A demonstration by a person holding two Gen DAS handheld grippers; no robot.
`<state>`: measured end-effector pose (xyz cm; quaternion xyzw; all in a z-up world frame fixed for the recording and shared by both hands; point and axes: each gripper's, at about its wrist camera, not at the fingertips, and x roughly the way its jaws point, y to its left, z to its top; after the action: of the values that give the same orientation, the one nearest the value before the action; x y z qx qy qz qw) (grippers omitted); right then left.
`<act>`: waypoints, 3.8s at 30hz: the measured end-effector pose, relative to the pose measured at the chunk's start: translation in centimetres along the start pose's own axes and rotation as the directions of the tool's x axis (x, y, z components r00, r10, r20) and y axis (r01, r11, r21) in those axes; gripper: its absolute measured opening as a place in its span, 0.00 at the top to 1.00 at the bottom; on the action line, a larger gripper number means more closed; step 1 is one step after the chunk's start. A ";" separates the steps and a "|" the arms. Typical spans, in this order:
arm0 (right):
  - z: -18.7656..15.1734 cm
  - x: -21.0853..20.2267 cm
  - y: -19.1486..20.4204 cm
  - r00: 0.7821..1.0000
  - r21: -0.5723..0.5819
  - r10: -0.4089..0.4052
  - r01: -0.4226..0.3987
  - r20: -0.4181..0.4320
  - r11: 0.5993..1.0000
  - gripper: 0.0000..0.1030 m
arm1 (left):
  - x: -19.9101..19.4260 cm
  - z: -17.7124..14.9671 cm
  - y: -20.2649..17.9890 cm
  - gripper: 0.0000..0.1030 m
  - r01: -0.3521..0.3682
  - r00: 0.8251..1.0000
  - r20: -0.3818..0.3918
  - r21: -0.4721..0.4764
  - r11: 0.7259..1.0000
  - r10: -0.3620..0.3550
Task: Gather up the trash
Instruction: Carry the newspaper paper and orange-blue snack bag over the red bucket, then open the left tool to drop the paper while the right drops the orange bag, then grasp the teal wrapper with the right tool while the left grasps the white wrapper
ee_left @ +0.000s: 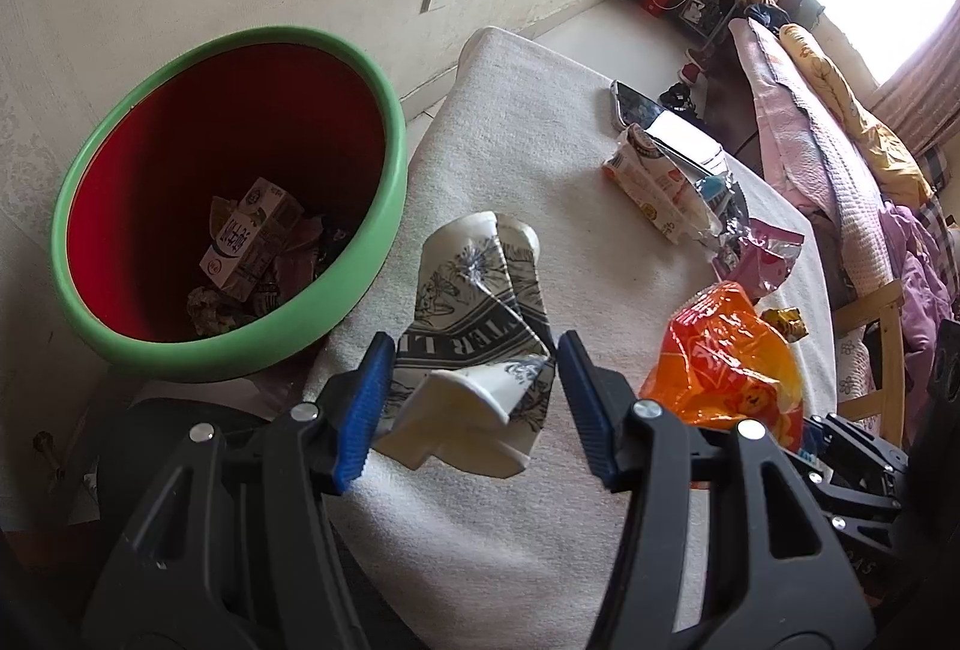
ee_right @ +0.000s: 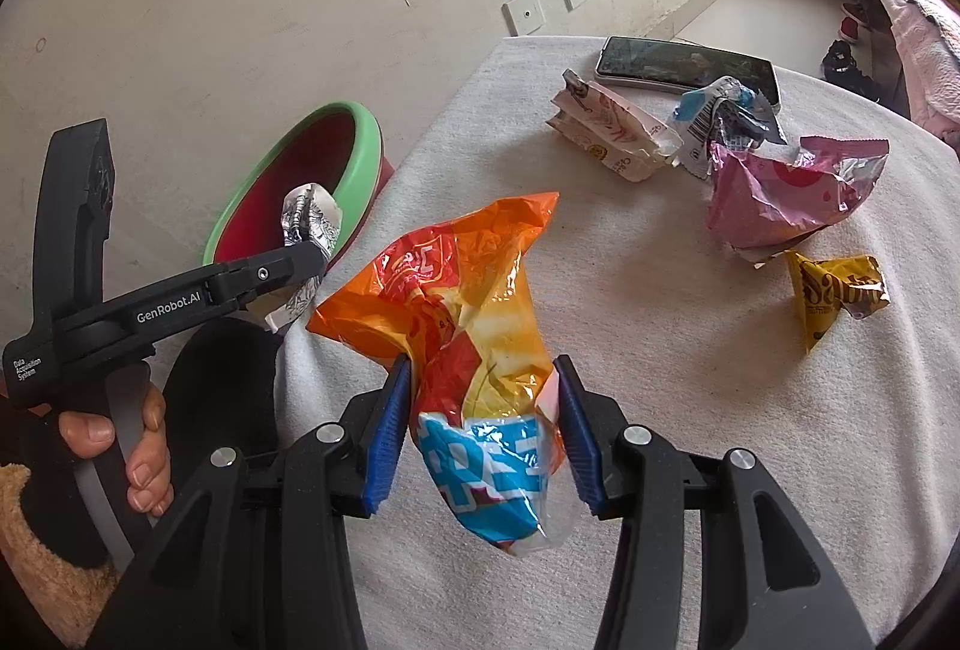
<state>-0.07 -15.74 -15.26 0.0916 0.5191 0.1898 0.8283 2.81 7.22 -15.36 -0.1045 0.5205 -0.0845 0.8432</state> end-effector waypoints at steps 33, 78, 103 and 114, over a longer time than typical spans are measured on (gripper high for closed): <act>1.6 0.7 2.8 1.000 -0.053 0.016 -0.016 0.004 0.998 0.55 | -1.7 0.9 5.5 0.48 -0.090 0.994 0.050 -0.089 0.992 0.095; 5.9 2.9 8.8 0.999 -0.165 0.040 -0.033 0.035 0.986 0.54 | -3.0 2.1 10.3 0.48 -0.128 0.986 0.087 -0.144 0.981 0.141; 11.6 4.4 9.6 0.992 -0.108 0.098 -0.089 0.081 0.990 0.35 | -3.1 2.5 13.0 0.25 -0.181 0.975 0.086 -0.231 0.956 0.205; 13.0 3.3 -11.3 0.928 0.311 -0.371 0.345 0.024 0.885 0.33 | -2.0 3.2 7.3 0.25 -0.122 0.985 0.103 -0.159 0.980 0.140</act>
<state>15.37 -24.13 -16.13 0.1271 0.5149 -0.0517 0.8462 5.04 15.08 -14.18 -0.1385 0.4826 0.0171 0.8647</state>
